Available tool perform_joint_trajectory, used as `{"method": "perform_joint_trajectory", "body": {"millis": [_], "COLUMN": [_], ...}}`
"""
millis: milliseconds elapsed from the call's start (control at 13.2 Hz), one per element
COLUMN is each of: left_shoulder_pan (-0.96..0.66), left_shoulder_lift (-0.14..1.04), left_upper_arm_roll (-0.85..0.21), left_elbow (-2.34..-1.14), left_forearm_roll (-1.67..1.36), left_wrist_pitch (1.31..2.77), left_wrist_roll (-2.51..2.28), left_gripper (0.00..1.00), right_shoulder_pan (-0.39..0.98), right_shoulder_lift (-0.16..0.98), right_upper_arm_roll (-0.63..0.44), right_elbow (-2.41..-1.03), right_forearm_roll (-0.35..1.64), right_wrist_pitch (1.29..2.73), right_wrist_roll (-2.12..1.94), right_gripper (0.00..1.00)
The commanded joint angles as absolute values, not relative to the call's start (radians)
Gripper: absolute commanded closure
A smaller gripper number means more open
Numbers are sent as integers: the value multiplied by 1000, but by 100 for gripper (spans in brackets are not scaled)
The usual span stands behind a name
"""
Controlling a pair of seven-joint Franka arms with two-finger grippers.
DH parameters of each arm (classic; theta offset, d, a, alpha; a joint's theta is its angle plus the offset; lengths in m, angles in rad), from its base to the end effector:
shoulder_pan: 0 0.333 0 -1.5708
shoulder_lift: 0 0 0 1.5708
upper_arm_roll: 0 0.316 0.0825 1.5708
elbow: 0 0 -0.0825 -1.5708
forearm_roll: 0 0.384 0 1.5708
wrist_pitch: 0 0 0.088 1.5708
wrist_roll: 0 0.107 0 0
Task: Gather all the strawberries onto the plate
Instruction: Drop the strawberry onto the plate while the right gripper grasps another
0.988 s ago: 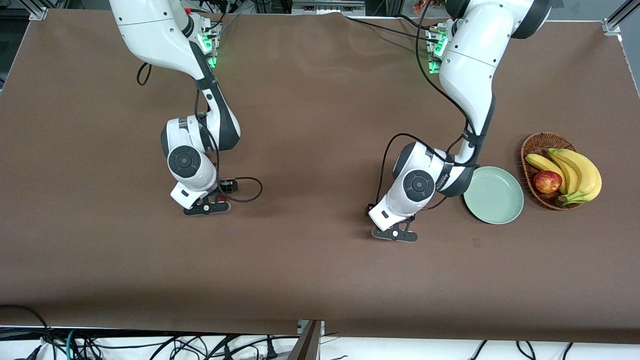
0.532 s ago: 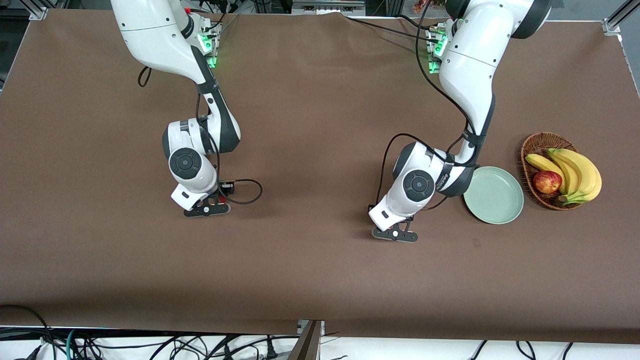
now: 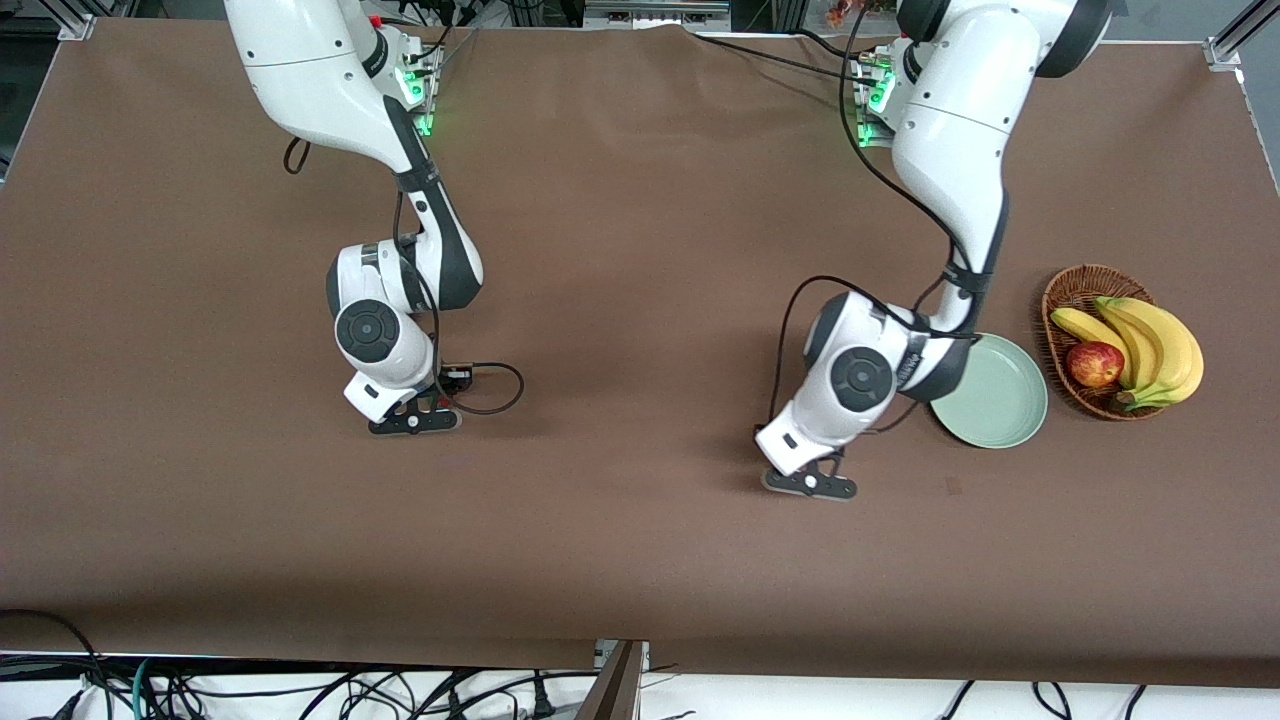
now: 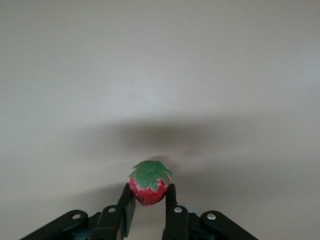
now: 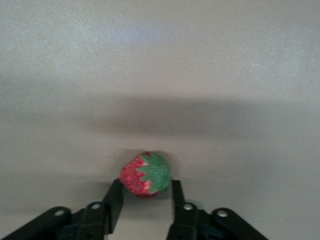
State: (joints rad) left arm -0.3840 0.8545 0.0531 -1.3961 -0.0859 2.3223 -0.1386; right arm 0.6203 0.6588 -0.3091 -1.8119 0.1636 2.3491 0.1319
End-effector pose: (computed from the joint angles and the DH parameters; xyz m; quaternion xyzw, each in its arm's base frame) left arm 0.6953 -0.2491 0.2012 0.9962 -0.0777 0.0326 0.0209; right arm 0.6057 0.2091 0.1832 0.9968 0.0558 -0.0322 0.0476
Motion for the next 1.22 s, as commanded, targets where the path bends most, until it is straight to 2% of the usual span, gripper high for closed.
{"method": "perform_joint_trajectory", "body": {"millis": [0,228,380,532,608,836,988,1064,1140], "left_shoulder_pan": [-264,-174,-121,-62,-39,30,61,69,71], "left_shoulder_lift": [799,736,730,732,733,735,741,742,741], "left_upper_arm_roll": [37,37,38,37,37,37,37,37,37], "left_elbow": [-1396,-1402,-1408,-1440,-1459,-1500,-1500,-1509,-1522], "left_forearm_roll": [-71,-72,-71,-71,-71,-72,-72,-72,-72], "left_wrist_pitch": [2197,1999,1903,1869,1853,1848,1848,1847,1847], "left_wrist_roll": [64,248,337,421,454,524,549,549,545], "left_gripper": [95,95,94,94,94,87,78,65,47], "right_shoulder_pan": [609,609,609,609,607,597,586,575,572], "right_shoulder_lift": [661,663,667,667,669,707,739,747,756], "right_upper_arm_roll": [-299,-295,-295,-295,-295,-295,-295,-295,-295], "right_elbow": [-1781,-1709,-1703,-1703,-1701,-1657,-1611,-1608,-1605], "right_forearm_roll": [186,211,222,221,221,222,221,219,218], "right_wrist_pitch": [2329,2231,2221,2221,2223,2229,2226,2230,2232], "right_wrist_roll": [115,121,121,118,114,114,112,110,107], "right_gripper": [60,61,61,59,54,49,49,49,49]}}
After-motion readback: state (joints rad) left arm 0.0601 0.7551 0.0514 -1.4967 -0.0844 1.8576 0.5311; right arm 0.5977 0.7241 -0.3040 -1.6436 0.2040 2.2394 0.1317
